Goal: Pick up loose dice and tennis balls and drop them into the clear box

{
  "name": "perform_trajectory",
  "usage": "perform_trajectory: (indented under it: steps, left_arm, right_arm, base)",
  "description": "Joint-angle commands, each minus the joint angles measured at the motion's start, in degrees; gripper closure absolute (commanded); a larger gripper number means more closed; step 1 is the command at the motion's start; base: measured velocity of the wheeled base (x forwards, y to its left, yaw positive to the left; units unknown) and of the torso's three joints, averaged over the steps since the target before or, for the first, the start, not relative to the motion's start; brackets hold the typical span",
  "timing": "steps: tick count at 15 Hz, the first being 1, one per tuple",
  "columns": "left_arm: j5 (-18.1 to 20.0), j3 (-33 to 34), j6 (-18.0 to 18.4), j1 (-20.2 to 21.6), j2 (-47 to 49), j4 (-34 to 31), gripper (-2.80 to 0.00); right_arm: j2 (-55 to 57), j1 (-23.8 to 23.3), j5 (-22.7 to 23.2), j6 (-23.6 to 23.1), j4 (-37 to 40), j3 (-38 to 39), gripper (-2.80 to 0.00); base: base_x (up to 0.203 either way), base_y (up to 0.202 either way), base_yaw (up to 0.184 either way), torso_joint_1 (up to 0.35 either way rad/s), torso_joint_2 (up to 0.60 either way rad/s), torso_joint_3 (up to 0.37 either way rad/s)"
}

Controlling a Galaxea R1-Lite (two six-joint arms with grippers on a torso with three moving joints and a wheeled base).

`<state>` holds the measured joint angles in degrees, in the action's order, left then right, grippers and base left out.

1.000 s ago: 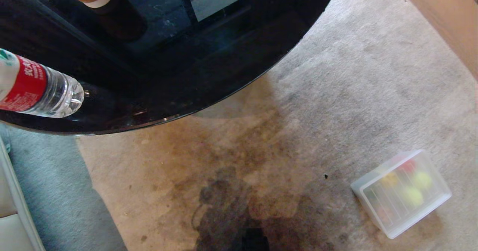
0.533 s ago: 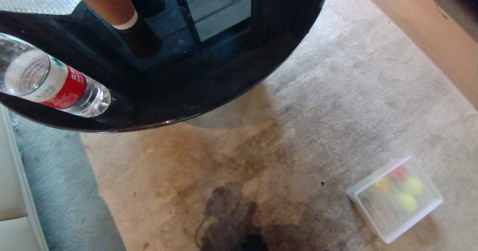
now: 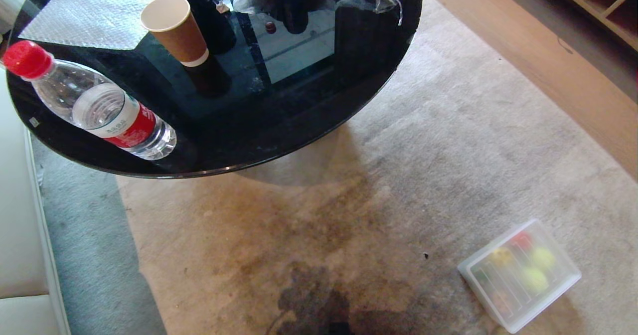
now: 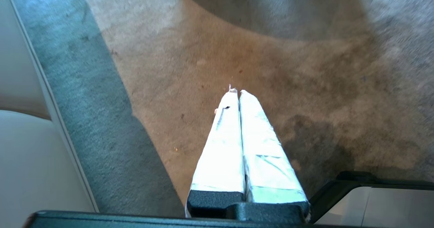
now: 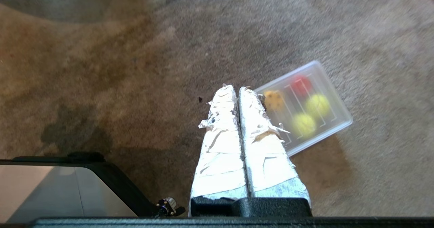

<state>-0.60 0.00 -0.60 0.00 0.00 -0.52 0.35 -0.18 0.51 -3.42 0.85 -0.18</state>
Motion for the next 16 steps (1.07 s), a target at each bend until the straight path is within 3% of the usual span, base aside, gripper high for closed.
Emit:
perform_trajectory:
  steps: [1, 16]
  left_arm:
    - [-0.02, 0.0, -0.02, 0.0, 0.0, 0.0, 0.0]
    - [-0.02, 0.0, -0.02, 0.0, 0.0, 0.0, 0.0]
  right_arm:
    - [0.17, 0.01, 0.02, -0.1, 0.03, 0.01, 0.0]
    - [0.17, 0.01, 0.02, -0.01, 0.03, 0.01, 0.0]
  base:
    - [0.0, 0.0, 0.0, 0.002, 0.0, 0.198]
    - [0.0, 0.0, 0.0, 0.001, 0.0, 0.205]
